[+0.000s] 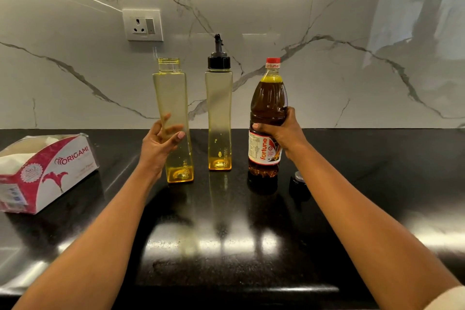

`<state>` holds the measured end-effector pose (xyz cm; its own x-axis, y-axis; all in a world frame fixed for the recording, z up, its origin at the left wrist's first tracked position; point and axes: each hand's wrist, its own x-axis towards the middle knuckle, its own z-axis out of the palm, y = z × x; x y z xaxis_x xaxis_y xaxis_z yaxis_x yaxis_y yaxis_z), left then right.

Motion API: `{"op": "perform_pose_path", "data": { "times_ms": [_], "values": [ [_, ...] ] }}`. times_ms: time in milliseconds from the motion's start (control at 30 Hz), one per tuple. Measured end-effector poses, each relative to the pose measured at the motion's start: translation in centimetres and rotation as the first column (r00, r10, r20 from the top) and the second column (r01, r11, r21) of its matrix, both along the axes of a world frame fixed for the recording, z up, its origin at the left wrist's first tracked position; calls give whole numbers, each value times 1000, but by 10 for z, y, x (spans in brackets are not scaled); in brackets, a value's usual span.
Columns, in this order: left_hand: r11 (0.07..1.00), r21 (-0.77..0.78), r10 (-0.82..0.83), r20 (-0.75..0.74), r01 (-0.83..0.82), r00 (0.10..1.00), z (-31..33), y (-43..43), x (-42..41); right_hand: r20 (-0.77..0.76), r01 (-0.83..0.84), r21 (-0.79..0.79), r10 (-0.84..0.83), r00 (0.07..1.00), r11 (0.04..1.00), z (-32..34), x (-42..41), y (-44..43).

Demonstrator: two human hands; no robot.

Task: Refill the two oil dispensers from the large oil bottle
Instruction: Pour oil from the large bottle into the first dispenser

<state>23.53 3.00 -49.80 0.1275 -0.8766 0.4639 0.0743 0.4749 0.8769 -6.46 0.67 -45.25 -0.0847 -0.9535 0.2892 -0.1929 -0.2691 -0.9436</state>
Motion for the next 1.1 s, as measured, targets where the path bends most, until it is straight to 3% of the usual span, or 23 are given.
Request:
{"op": "perform_pose_path", "data": {
  "times_ms": [100, 167, 267, 367, 467, 567, 633, 700, 833, 900, 967, 1100],
  "values": [
    [998, -15, 62, -19, -62, 998, 3, 11, 1, 10, -40, -4, 40, 999, 999, -1, 4, 20],
    [971, -72, 226, -29, -227, 974, 7, 23, 0, 27, -79, -10, 80, 996, 997, -1, 7, 35],
    [813, -300, 504, -67, -499, 861, 11, 46, -13, 39, -136, -10, 136, 990, 991, -2, 11, 56],
    [665, -539, 612, -5, -517, 791, 10, 72, -39, 40, -174, -8, 174, 984, 985, -2, 14, 73],
    [802, -532, 444, 225, -272, 867, 5, 91, -69, 41, -199, -21, 200, 979, 980, -2, 19, 85],
    [969, -245, 86, 444, 29, 892, -3, 99, -95, 31, -214, -29, 214, 976, 977, -3, 23, 96],
    [988, -46, -112, 450, 148, 886, -8, 96, -105, 30, -271, -11, 271, 962, 963, 2, 22, 104],
    [979, 64, -201, 392, 191, 898, -9, 92, -110, 9, -298, -13, 298, 955, 955, 18, 18, 113],
    [948, 178, -306, 293, 262, 906, -7, 82, -118, -178, -86, -222, 47, 983, 971, 84, 7, 112],
    [937, 207, -334, 288, 282, 897, -10, 78, -125, -373, -33, -367, -114, 921, 930, 118, 7, 107],
    [936, 224, -332, 300, 272, 894, -15, 75, -129, -561, -45, -460, -251, 788, 887, 142, 12, 103],
    [947, 214, -300, 323, 240, 897, -20, 70, -130, -698, -50, -543, -418, 581, 838, 161, 22, 100]
  ]
}}
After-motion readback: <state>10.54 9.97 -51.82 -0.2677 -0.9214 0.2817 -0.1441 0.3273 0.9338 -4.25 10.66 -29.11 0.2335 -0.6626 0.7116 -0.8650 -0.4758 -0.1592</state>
